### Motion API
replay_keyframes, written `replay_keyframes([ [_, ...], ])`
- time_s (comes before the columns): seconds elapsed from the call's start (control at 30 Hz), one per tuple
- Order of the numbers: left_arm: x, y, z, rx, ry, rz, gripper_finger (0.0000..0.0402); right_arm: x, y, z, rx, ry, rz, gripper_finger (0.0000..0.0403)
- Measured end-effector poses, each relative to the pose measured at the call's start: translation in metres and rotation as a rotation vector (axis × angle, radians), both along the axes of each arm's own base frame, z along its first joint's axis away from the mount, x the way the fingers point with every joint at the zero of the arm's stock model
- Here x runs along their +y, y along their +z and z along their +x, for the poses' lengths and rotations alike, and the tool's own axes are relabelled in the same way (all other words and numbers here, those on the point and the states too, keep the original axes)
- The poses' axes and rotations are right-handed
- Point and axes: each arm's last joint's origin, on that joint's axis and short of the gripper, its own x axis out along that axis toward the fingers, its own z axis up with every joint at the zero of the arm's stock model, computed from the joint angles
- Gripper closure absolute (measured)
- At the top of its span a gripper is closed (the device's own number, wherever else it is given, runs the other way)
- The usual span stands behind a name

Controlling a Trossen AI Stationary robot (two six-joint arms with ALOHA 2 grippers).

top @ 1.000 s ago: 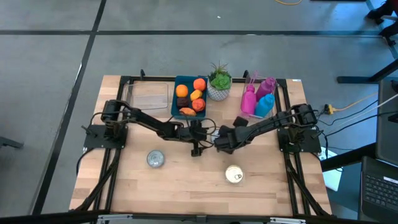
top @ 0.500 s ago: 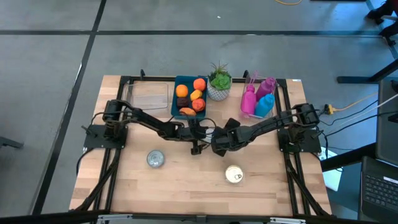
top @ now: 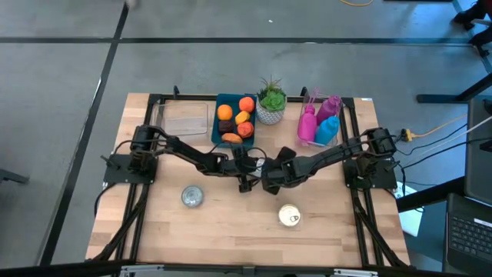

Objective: Pick & Place Food Item
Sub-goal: Put the blue tuna can into the left transparent bin

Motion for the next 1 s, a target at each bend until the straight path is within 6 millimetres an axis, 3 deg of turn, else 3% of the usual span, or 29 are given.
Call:
replay_keyframes([
  [0.43, -0.004, 0.003, 0.003, -0.046, 0.012, 0.050, 0.0002, 0.007, 0.004, 0.013, -0.098, 0.111, 0.073, 0.0062],
  [0.7, -0.004, 0.002, 0.003, -0.042, 0.012, 0.049, 0.0002, -0.001, 0.003, -0.009, 0.061, -0.040, 0.019, 0.0062],
  [1.0, -0.003, 0.003, 0.003, -0.048, 0.038, 0.057, 0.0002, -0.018, 0.001, -0.016, 0.126, -0.149, -0.016, 0.0062],
])
